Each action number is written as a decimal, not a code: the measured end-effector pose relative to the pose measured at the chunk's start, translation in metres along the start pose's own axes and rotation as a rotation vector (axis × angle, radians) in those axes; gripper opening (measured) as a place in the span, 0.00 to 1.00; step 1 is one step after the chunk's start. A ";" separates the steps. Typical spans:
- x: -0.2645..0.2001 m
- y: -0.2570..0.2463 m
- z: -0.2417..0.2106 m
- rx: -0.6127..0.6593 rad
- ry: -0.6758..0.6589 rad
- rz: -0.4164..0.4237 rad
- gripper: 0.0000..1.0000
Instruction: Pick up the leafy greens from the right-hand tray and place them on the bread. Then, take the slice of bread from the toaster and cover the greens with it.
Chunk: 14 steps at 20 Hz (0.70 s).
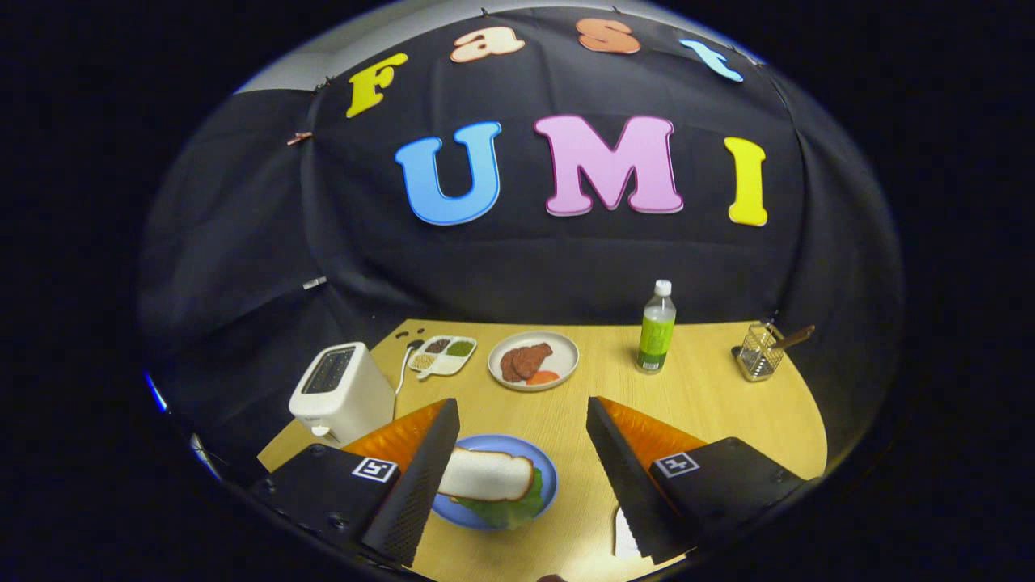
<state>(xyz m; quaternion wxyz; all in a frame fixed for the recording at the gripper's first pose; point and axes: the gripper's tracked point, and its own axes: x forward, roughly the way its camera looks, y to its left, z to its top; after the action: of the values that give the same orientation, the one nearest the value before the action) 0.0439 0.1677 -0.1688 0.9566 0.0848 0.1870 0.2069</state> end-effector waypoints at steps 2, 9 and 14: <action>-0.020 -0.002 0.026 -0.004 -0.064 -0.023 0.99; -0.072 -0.008 0.075 -0.087 -0.197 -0.089 0.98; -0.086 -0.001 0.083 -0.090 -0.218 -0.097 0.99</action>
<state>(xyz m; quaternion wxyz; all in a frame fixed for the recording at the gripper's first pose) 0.0043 0.1236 -0.0656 0.9830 0.0544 0.0764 0.1580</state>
